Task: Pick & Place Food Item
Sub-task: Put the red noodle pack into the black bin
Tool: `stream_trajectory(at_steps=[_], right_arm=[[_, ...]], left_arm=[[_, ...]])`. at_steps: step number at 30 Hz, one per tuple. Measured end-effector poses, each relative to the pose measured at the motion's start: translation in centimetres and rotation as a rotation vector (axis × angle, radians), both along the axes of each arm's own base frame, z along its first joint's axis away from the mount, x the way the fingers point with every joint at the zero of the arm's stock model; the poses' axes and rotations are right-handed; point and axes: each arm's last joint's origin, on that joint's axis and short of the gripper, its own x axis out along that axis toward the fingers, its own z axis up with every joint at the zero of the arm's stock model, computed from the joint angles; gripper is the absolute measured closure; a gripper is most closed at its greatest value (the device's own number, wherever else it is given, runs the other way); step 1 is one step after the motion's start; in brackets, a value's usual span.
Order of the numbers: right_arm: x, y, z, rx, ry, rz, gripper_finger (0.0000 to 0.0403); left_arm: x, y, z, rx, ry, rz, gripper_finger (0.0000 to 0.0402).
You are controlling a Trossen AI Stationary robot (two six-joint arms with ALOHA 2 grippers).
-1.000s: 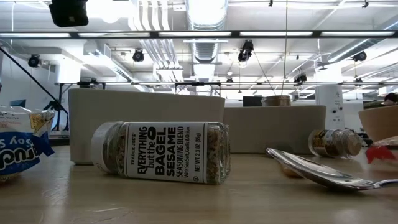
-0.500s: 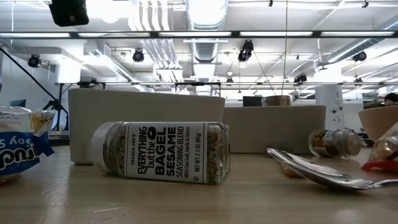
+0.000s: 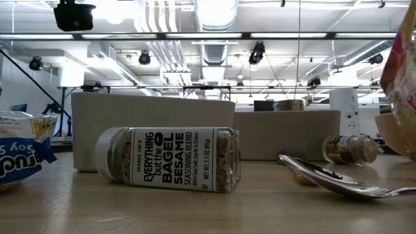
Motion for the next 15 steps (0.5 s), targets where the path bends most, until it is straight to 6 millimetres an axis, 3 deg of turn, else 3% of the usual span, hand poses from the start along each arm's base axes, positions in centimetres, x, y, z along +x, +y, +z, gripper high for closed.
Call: stream_trajectory(at_steps=[15], right_arm=[[0.23, 0.43, -0.03, 0.060, 0.014, 0.032, 0.0395]], left_arm=[[-0.01, 0.00, -0.02, -0.036, 0.021, 0.021, 0.0022]])
